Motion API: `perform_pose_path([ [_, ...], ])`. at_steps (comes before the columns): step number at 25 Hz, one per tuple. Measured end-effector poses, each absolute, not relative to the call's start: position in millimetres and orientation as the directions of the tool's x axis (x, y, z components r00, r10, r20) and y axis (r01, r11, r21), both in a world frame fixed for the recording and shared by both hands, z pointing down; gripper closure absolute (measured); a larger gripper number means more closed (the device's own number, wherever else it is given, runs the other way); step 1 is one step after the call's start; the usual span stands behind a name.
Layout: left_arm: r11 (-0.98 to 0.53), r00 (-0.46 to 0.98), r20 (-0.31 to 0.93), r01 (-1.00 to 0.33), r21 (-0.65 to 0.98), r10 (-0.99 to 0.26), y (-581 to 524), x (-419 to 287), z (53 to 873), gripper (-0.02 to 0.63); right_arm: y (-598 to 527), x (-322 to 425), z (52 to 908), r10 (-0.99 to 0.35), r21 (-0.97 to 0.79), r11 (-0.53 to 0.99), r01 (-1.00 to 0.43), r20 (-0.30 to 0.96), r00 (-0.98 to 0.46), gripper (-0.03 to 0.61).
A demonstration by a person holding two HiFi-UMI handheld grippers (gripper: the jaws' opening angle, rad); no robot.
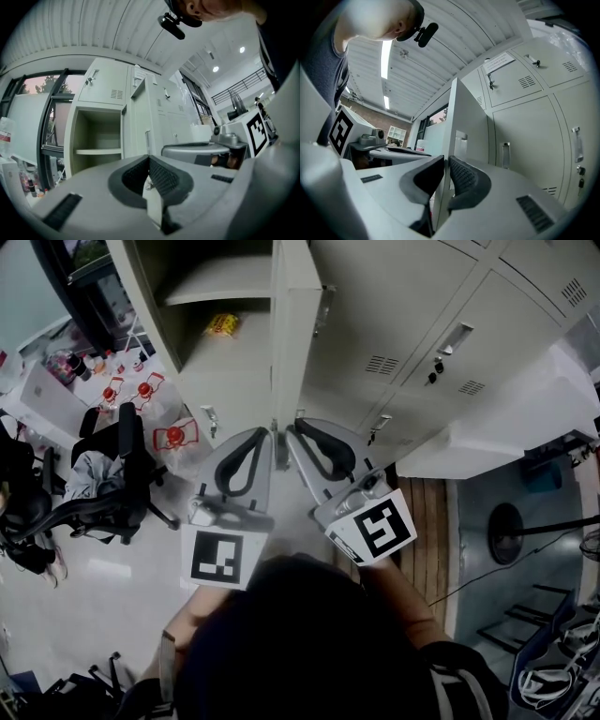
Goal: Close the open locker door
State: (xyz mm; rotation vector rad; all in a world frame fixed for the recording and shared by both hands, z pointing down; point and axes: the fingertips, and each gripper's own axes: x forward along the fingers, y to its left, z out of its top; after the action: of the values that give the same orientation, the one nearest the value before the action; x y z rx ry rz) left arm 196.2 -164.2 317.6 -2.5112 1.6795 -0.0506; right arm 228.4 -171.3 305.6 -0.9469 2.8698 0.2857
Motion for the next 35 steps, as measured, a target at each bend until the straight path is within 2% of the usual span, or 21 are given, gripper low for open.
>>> perform_pose_path([
  [7, -0.331, 0.336, -0.031, -0.937, -0.115, -0.941, -163, 165, 320, 0.612, -168, 199, 306, -0.590, 0.138, 0.783, -0.607, -0.148, -0.794, 0.525],
  [20, -0.411, 0.412, 0.016, -0.904, -0.123, -0.911, -171, 134, 326, 0.612, -170, 152, 305, -0.612, 0.118, 0.772, -0.625, -0.129, -0.780, 0.525],
  [29, -0.412, 0.412, 0.029, -0.903, -0.123, -0.911, -176, 116, 326, 0.612, -171, 133, 303, -0.563, 0.114, 0.812, -0.572, -0.107, -0.820, 0.525],
  [35, -0.428, 0.428, 0.027, -0.893, -0.139, -0.903, -176, 119, 325, 0.612, -177, 145, 295, -0.529, 0.117, 0.831, -0.544, -0.137, -0.837, 0.473],
])
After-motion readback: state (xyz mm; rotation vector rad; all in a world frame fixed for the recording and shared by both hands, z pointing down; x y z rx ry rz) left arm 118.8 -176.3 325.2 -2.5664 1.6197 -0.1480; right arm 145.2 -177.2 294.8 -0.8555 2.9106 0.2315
